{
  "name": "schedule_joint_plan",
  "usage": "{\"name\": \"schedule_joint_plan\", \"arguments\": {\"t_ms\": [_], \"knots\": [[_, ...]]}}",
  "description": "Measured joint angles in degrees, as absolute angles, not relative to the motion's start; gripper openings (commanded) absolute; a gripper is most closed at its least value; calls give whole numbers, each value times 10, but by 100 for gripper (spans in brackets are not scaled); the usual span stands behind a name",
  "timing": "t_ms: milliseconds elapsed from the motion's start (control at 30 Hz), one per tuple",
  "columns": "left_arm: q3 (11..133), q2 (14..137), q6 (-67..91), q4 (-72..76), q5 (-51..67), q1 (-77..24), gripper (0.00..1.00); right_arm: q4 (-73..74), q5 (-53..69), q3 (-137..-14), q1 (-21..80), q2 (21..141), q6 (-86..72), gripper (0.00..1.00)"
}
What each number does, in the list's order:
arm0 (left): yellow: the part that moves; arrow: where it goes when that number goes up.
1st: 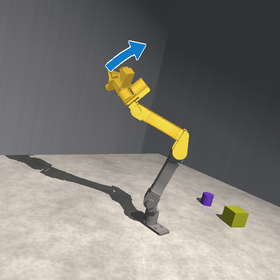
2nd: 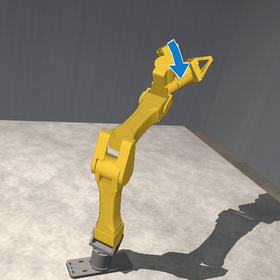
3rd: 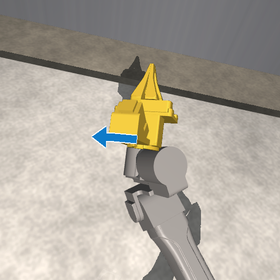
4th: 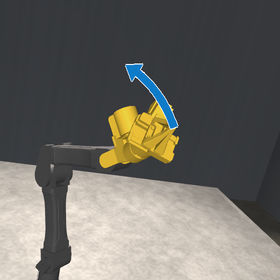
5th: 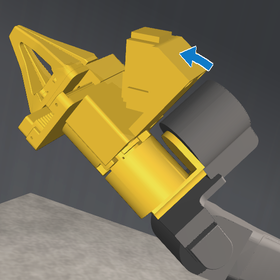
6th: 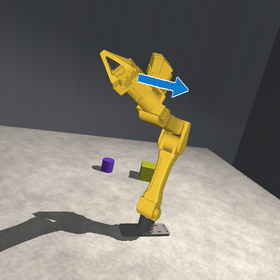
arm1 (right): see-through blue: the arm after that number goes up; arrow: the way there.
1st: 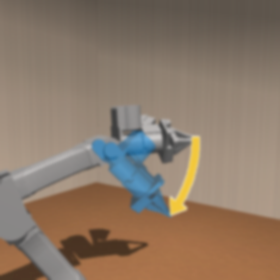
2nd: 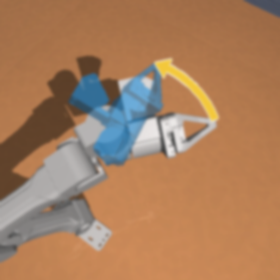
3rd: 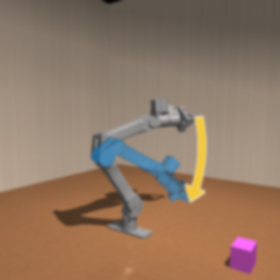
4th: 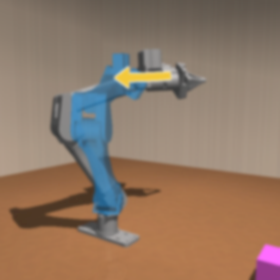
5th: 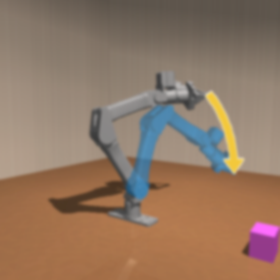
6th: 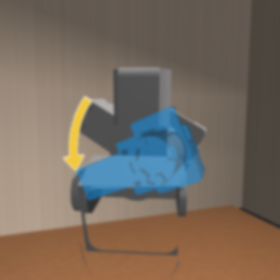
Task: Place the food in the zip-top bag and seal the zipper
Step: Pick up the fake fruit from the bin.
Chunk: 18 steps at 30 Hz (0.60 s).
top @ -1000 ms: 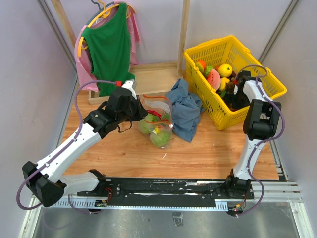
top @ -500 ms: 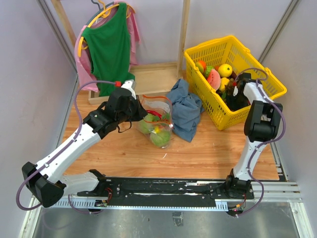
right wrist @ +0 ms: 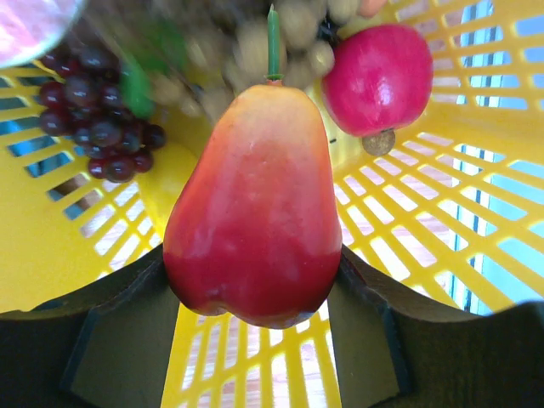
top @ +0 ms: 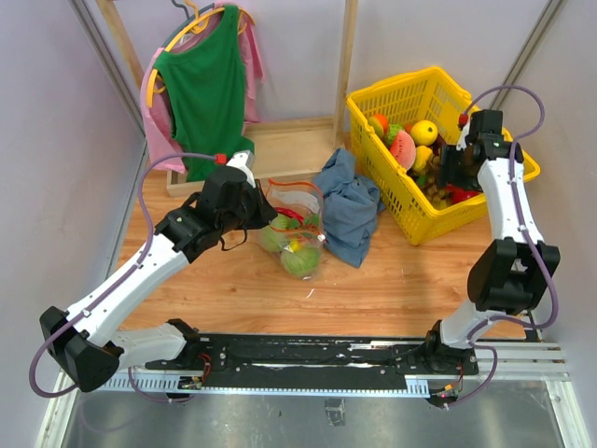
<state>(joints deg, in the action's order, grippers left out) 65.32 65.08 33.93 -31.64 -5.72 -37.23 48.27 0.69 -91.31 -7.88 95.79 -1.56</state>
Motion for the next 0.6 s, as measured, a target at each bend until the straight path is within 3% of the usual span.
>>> {"name": "schedule_joint_plan", "arguments": {"t_ms": [367, 600], "knots": [[651, 651, 353, -315, -57, -372, 0, 455, 11, -893, -30, 843, -27, 3], [647, 651, 363, -309, -55, -372, 0, 427, 17, -886, 58, 783, -25, 2]]}}
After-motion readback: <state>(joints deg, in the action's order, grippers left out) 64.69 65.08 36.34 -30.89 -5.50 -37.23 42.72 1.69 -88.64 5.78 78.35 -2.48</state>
